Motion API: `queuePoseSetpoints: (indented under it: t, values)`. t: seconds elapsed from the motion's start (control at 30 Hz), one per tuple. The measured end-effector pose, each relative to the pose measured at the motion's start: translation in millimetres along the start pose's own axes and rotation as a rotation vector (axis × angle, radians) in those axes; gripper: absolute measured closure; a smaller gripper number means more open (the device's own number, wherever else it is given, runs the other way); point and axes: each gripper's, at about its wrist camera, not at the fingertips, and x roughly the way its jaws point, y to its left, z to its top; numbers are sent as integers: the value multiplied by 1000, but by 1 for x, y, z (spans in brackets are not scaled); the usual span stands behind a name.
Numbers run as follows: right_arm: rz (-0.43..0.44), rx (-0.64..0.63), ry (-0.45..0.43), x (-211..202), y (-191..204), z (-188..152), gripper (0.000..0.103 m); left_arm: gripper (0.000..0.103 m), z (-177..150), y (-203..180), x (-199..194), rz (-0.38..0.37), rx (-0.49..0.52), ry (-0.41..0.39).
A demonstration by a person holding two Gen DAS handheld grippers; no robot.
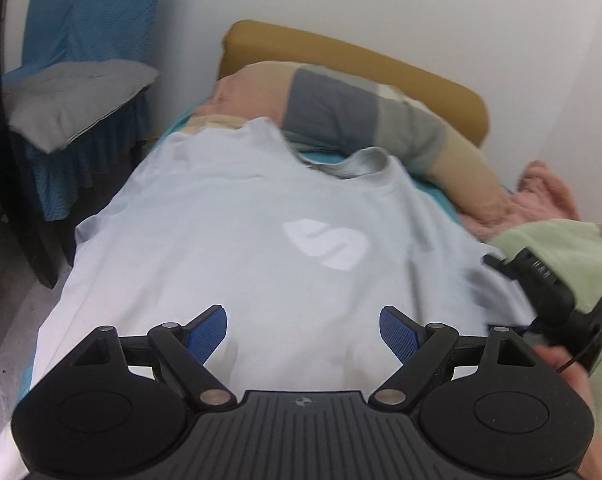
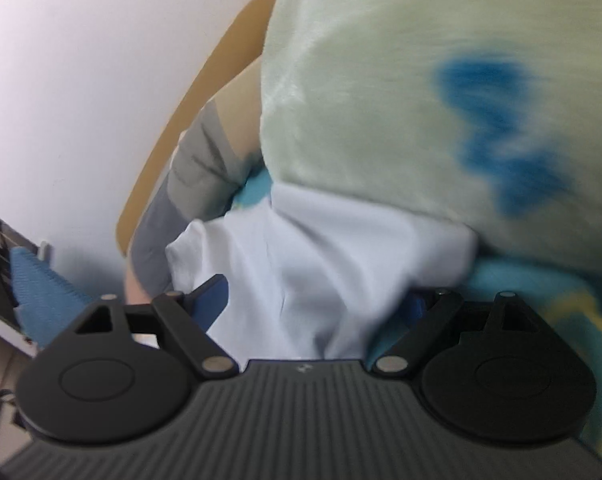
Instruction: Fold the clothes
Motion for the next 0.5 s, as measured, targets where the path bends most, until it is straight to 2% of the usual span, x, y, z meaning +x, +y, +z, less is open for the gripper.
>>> queuePoseSetpoints:
  t: [0.2, 0.23, 0.3, 0.37, 0.4, 0.43, 0.5]
  values:
    - [42, -71, -27, 42, 14, 9, 16, 18, 2, 23, 39, 12, -24, 16]
    - [44, -67, -19, 48, 18, 11, 19, 18, 2, 27, 46, 14, -28, 19]
    - [52, -61, 12, 61, 27, 18, 33, 18, 2, 31, 50, 5, -42, 31]
    - [42, -94, 35, 65, 45, 24, 65, 18, 2, 35, 55, -5, -56, 43]
    - [30, -121, 38, 64, 55, 27, 73, 18, 2, 37, 57, -10, -64, 49]
    - [5, -157, 29, 61, 67, 31, 87, 18, 4, 39, 54, -8, -70, 39]
    - [-41, -220, -19, 48, 85, 40, 90, 18, 9, 42, 46, -4, -82, 16]
